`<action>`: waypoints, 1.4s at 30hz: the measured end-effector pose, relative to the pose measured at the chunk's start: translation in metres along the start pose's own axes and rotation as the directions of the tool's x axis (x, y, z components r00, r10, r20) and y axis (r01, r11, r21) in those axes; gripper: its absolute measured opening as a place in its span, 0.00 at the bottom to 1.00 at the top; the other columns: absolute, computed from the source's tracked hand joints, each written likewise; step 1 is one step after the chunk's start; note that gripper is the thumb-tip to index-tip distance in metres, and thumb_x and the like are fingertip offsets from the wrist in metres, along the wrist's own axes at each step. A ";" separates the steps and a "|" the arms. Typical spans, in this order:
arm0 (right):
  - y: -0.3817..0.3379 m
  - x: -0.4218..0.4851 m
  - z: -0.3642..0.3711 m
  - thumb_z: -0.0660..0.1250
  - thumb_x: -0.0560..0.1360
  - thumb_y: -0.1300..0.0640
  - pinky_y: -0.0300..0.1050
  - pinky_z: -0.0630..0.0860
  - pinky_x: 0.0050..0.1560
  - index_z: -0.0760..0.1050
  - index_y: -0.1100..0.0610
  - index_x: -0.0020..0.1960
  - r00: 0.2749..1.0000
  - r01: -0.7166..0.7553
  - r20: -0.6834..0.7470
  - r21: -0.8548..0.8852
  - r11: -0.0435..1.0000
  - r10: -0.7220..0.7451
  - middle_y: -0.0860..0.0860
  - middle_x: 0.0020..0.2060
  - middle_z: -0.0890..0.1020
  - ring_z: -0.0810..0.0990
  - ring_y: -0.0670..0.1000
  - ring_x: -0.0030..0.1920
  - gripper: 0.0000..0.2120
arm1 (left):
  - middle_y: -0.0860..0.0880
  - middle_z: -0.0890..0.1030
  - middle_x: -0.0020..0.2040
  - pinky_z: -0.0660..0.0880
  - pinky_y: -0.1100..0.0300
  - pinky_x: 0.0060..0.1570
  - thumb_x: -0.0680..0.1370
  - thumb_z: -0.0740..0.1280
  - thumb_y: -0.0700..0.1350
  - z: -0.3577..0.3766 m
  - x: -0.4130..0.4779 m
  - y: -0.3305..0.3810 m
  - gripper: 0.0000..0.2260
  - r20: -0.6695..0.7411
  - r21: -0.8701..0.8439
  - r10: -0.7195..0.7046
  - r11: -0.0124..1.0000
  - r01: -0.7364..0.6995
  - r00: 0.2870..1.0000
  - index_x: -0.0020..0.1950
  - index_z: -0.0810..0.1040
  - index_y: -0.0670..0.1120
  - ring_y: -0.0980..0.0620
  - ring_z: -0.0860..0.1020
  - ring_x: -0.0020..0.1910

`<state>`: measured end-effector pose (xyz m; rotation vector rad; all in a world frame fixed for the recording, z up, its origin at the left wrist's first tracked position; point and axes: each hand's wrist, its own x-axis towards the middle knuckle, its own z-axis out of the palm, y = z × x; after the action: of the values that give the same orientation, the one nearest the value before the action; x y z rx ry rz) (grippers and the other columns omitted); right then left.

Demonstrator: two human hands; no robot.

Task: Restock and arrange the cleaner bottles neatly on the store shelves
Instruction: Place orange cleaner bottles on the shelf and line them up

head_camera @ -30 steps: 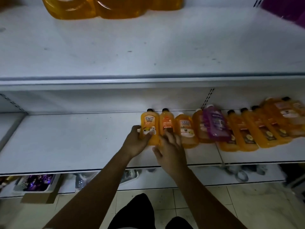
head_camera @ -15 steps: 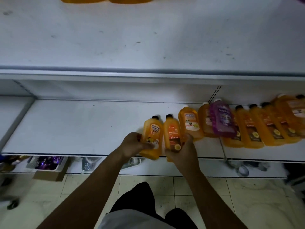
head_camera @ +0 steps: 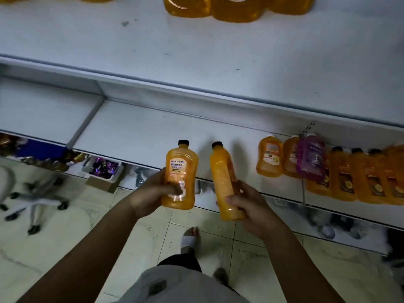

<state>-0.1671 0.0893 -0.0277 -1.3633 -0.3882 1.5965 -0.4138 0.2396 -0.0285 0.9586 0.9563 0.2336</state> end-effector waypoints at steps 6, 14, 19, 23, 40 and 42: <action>-0.026 -0.051 0.041 0.84 0.52 0.45 0.61 0.81 0.61 0.70 0.38 0.71 0.960 0.278 0.089 -0.447 0.850 -0.267 0.46 0.60 0.83 0.84 0.50 0.59 0.49 | 0.47 0.87 0.58 0.83 0.55 0.50 0.73 0.74 0.51 0.018 -0.094 0.004 0.24 -0.350 -0.026 0.225 0.968 -0.249 0.910 0.69 0.76 0.52 0.48 0.87 0.55; -0.064 -0.107 0.104 0.86 0.61 0.53 0.36 0.82 0.45 0.66 0.40 0.72 0.761 0.639 0.182 -0.368 0.675 -0.622 0.35 0.54 0.82 0.85 0.41 0.54 0.46 | 0.56 0.86 0.58 0.80 0.55 0.55 0.73 0.76 0.56 0.016 -0.215 0.043 0.25 -0.526 0.272 0.549 0.832 -0.483 0.650 0.68 0.75 0.57 0.55 0.85 0.57; -0.117 -0.123 0.148 0.74 0.65 0.35 0.45 0.81 0.49 0.77 0.41 0.62 0.630 0.763 0.151 -0.306 0.569 -0.762 0.44 0.52 0.87 0.87 0.47 0.51 0.27 | 0.53 0.87 0.56 0.84 0.58 0.48 0.72 0.75 0.48 0.003 -0.250 0.099 0.24 -0.530 0.395 0.712 0.689 -0.608 0.462 0.67 0.76 0.54 0.52 0.86 0.55; -0.157 -0.119 0.180 0.76 0.67 0.37 0.46 0.80 0.53 0.76 0.40 0.61 0.568 0.811 0.150 -0.274 0.517 -0.810 0.42 0.54 0.86 0.86 0.45 0.53 0.24 | 0.54 0.85 0.56 0.84 0.60 0.48 0.72 0.76 0.47 -0.018 -0.255 0.148 0.31 -0.443 0.485 0.803 0.589 -0.647 0.399 0.73 0.71 0.57 0.53 0.85 0.56; -0.229 -0.027 0.315 0.72 0.68 0.41 0.26 0.78 0.41 0.73 0.40 0.63 0.483 0.815 0.036 -0.386 0.433 -0.875 0.33 0.54 0.83 0.83 0.36 0.54 0.25 | 0.55 0.80 0.64 0.82 0.60 0.52 0.76 0.76 0.56 -0.171 -0.157 0.345 0.26 -0.198 0.654 0.946 0.321 -0.685 0.255 0.71 0.72 0.57 0.57 0.82 0.59; -0.230 -0.019 0.325 0.74 0.69 0.39 0.27 0.78 0.39 0.73 0.38 0.62 0.477 0.803 -0.001 -0.407 0.436 -0.879 0.32 0.54 0.83 0.83 0.35 0.53 0.24 | 0.59 0.79 0.62 0.80 0.68 0.48 0.77 0.77 0.51 -0.179 -0.142 0.361 0.24 -0.150 0.662 0.956 0.287 -0.692 0.253 0.71 0.72 0.56 0.65 0.81 0.56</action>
<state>-0.3525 0.2926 0.2606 -1.2415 -1.0881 0.5030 -0.5553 0.4770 0.2968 1.9448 0.8737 1.3785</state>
